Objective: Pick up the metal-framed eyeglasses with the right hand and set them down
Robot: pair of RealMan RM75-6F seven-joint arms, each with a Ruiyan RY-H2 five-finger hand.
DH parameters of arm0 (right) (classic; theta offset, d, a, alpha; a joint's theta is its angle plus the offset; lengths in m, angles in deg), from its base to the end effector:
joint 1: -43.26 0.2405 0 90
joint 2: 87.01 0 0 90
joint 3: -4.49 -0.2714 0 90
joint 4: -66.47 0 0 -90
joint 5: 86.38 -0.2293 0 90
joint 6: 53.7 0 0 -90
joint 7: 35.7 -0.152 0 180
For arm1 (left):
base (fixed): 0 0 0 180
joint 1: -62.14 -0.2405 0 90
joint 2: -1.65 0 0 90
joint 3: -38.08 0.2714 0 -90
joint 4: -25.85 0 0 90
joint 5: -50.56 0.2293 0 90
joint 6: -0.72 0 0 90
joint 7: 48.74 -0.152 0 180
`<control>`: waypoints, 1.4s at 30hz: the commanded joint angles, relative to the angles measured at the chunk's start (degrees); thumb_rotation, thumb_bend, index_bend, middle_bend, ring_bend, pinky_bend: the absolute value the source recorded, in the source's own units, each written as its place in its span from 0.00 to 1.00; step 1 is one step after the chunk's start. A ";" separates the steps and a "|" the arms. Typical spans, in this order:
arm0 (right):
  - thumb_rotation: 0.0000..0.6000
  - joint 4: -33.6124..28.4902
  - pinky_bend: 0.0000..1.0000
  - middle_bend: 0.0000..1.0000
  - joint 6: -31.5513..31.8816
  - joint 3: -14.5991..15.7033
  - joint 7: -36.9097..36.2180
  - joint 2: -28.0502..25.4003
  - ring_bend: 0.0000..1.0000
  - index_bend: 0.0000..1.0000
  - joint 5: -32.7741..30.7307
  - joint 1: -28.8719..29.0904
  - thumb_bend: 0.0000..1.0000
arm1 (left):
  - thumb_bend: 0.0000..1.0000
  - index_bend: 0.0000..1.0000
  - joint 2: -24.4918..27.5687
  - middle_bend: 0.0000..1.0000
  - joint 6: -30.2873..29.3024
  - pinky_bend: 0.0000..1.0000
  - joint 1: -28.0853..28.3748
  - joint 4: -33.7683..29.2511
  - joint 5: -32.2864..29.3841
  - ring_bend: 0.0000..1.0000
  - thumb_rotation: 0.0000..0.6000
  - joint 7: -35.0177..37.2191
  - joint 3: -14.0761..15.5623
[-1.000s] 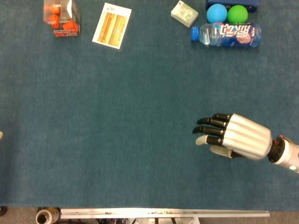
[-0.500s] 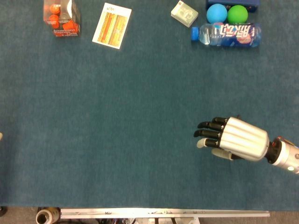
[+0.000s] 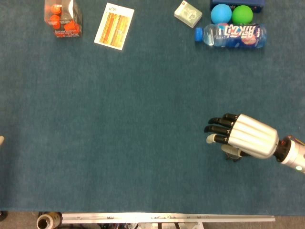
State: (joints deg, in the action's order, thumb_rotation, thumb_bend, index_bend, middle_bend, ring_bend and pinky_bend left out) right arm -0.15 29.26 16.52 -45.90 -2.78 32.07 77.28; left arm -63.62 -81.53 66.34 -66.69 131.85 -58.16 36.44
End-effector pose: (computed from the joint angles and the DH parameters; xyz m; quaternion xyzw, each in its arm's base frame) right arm -0.2310 -0.2480 -0.0057 0.8546 -0.1598 0.4568 0.1882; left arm -0.3478 0.1819 0.1353 -0.6091 -0.3877 -0.3077 0.6197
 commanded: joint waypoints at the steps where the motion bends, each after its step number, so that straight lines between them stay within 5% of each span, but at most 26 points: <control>1: 1.00 2.12 0.47 0.36 0.35 -0.29 -0.49 1.11 0.26 0.41 -0.68 -0.38 0.31 | 0.04 0.49 0.03 0.48 0.02 0.63 0.04 -0.11 0.07 0.48 1.00 -0.10 0.02; 23: 1.00 17.67 0.47 0.36 2.55 -1.14 -7.14 8.84 0.26 0.41 -5.09 -2.31 0.32 | 0.04 0.49 -0.54 0.48 0.41 0.63 -0.19 0.92 -0.26 0.49 1.00 0.96 0.34; 42: 1.00 11.99 0.47 0.36 7.70 -0.85 -5.58 6.10 0.26 0.41 -1.86 0.12 0.30 | 0.04 0.49 -0.57 0.48 0.37 0.63 0.06 0.53 -0.14 0.49 1.00 0.62 0.11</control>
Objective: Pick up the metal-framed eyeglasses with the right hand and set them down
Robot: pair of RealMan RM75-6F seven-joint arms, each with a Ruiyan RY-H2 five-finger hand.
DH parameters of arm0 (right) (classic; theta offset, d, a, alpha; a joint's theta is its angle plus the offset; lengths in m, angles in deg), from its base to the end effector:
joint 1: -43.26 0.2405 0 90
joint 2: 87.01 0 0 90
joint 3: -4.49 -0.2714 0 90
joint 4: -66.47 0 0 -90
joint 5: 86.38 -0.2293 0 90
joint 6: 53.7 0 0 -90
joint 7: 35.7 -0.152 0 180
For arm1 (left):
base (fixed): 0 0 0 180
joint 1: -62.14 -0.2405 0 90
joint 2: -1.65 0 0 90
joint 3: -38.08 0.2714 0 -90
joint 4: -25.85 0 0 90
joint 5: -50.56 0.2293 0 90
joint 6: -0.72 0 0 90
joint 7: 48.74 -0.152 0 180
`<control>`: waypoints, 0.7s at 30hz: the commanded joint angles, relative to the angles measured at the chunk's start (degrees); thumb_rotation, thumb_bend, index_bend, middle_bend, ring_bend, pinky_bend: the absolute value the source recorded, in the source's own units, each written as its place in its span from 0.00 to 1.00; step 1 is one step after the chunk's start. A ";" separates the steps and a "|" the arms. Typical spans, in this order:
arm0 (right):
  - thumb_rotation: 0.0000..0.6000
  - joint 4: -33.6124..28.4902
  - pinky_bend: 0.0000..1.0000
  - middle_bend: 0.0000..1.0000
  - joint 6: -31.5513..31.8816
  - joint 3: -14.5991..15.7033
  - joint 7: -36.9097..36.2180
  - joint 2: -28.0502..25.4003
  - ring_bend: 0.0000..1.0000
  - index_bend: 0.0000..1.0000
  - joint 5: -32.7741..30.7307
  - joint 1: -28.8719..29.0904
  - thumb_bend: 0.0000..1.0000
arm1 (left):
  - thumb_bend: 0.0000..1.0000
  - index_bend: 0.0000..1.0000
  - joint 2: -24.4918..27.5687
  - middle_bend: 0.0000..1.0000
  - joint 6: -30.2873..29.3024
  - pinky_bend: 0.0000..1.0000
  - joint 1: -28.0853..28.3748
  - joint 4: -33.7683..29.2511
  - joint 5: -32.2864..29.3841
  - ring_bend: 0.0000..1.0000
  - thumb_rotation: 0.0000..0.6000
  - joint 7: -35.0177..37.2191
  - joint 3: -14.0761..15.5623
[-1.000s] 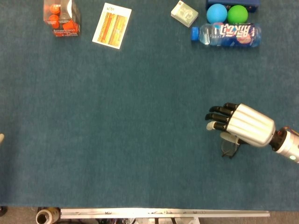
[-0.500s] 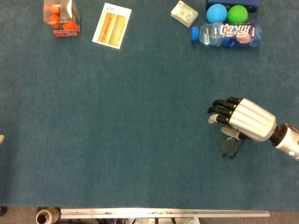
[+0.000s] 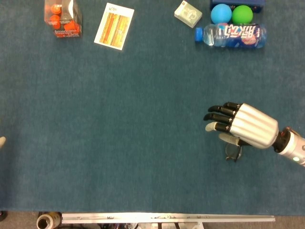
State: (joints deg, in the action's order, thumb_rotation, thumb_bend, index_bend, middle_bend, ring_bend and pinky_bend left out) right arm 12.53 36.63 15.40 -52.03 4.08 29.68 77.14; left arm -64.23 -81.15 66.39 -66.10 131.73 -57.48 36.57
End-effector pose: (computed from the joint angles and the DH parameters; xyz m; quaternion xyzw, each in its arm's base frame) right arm -0.2371 -0.2696 -0.0119 0.8261 -0.1540 0.5031 0.2016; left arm -0.3496 0.1817 0.1315 -0.6080 -0.3941 -0.3087 0.6162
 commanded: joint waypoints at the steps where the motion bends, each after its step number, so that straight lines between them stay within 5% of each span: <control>1: 1.00 -1.07 0.47 0.36 0.49 0.40 0.87 -1.22 0.26 0.41 0.82 0.36 0.29 | 0.04 0.49 0.08 0.48 -0.06 0.63 -0.02 -0.11 -0.01 0.49 1.00 -0.14 -0.01; 21: 1.00 3.09 0.47 0.36 2.62 1.99 6.34 -4.70 0.26 0.41 4.59 1.07 0.28 | 0.04 0.49 -0.09 0.48 0.32 0.63 0.49 -0.99 0.08 0.49 1.00 -1.45 -0.03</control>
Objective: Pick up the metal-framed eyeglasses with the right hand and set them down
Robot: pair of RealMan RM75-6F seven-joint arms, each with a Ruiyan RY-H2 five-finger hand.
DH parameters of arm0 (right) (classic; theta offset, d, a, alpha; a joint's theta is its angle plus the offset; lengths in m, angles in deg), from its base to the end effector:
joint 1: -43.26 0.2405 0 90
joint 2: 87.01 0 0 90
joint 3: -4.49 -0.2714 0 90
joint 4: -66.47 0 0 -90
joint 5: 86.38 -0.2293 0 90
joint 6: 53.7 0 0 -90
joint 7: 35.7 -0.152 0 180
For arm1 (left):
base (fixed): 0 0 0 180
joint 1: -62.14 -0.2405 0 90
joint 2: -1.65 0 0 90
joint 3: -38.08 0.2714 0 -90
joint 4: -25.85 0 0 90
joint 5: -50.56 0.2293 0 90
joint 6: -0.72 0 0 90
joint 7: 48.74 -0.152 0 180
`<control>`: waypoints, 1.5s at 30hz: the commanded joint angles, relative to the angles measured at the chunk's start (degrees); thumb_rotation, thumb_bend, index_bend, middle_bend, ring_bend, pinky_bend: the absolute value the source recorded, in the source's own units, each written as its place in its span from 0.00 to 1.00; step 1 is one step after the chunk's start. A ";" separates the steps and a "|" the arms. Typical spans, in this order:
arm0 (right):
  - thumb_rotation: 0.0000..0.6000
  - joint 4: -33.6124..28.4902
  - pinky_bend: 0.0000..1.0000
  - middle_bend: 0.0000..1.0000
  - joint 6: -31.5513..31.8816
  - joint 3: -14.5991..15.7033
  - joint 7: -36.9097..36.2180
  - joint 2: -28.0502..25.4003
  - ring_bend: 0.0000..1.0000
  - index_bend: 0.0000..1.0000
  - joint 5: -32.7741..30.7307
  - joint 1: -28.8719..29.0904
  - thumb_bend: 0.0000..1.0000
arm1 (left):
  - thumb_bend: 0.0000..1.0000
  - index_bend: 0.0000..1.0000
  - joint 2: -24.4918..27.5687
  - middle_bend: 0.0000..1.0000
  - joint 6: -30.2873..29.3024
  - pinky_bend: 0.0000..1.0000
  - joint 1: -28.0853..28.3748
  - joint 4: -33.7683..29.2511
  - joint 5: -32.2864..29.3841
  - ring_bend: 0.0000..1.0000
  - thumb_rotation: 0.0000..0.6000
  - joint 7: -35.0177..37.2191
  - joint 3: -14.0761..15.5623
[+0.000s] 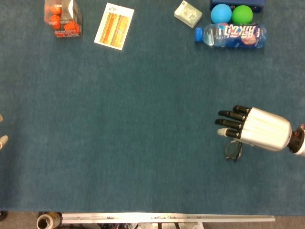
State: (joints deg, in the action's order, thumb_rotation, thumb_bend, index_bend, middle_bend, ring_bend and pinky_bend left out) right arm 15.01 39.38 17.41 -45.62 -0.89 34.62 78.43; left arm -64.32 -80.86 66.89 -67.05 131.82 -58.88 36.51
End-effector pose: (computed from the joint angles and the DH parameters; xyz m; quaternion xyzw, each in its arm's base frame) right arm -0.2529 -0.2727 0.0195 0.8623 -0.0457 0.4601 0.2068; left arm -0.3441 0.1846 0.1284 -0.6136 -0.3904 -0.3085 0.6131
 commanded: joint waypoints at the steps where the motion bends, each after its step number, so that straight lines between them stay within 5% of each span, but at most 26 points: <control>1: 1.00 0.93 0.47 0.36 -0.12 0.03 -0.19 0.39 0.26 0.41 -0.43 -0.29 0.28 | 0.04 0.49 0.03 0.48 0.06 0.63 0.01 -0.07 -0.05 0.49 1.00 -0.08 0.03; 20: 1.00 0.79 0.47 0.36 -0.52 0.94 0.50 -0.65 0.26 0.41 -1.59 -1.60 0.28 | 0.04 0.49 -0.27 0.48 0.43 0.63 0.10 -0.21 -0.43 0.49 1.00 -0.35 0.19; 45: 1.00 9.06 0.47 0.36 -1.77 1.79 -4.36 5.37 0.26 0.41 -3.75 -3.36 0.29 | 0.04 0.49 -0.72 0.48 0.53 0.63 -0.30 1.00 -0.85 0.49 1.00 1.09 0.42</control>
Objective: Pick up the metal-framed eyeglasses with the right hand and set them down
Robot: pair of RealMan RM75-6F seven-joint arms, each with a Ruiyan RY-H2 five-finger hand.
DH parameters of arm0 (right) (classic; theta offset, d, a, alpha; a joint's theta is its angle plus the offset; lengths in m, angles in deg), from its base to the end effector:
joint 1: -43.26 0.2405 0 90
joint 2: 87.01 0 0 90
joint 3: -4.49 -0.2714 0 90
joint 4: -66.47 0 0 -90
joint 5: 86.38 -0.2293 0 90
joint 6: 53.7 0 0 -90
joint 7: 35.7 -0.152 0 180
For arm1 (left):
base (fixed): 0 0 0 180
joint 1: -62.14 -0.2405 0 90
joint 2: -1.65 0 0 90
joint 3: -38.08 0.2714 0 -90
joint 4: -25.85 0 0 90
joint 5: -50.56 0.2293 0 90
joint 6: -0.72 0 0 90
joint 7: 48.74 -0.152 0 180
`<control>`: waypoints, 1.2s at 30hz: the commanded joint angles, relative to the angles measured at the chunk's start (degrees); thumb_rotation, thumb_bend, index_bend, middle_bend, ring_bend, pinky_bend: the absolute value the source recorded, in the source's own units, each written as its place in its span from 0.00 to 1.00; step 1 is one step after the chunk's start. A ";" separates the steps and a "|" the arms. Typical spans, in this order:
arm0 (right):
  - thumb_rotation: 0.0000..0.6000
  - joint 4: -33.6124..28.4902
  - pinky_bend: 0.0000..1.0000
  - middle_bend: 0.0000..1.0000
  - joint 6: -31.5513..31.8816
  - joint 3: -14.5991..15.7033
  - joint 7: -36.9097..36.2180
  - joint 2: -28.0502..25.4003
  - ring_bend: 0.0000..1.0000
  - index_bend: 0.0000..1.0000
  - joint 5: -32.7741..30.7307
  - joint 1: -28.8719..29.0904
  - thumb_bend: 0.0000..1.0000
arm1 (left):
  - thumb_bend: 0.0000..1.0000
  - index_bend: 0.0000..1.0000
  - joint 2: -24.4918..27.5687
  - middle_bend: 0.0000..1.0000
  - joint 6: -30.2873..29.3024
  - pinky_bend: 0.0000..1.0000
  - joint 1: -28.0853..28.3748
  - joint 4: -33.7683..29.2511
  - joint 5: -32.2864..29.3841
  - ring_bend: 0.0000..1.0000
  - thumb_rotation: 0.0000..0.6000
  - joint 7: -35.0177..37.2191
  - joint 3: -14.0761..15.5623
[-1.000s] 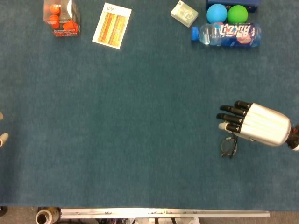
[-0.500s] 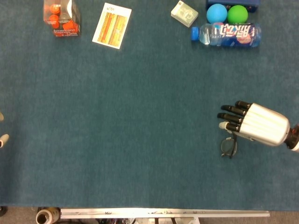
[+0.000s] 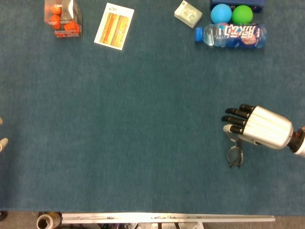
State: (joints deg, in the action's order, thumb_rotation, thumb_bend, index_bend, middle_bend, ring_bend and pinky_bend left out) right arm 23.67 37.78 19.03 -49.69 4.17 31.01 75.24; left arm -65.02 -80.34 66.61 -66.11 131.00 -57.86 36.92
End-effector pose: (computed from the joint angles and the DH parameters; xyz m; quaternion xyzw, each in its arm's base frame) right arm -0.2841 -0.2708 0.0008 0.8685 -0.0919 0.4290 0.2306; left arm -0.3503 0.1810 0.1243 -0.6085 -0.4039 -0.3036 0.6119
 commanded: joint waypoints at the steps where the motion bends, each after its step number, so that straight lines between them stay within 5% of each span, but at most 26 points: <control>1: 1.00 0.77 0.47 0.36 -0.24 0.26 -0.47 0.52 0.26 0.41 -0.21 -0.25 0.29 | 0.04 0.49 -0.04 0.48 0.02 0.63 -0.03 0.10 -0.03 0.49 1.00 0.14 0.01; 36: 1.00 9.37 0.47 0.36 -2.66 4.31 -4.53 5.23 0.26 0.41 -1.20 -3.85 0.29 | 0.04 0.49 -0.39 0.48 0.05 0.63 -0.18 0.90 0.16 0.49 1.00 1.15 0.05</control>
State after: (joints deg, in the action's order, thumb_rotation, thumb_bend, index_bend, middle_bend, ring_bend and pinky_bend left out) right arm 32.97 35.13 23.29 -54.18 9.35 29.83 71.45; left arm -65.40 -80.29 66.42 -65.22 131.15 -56.71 36.97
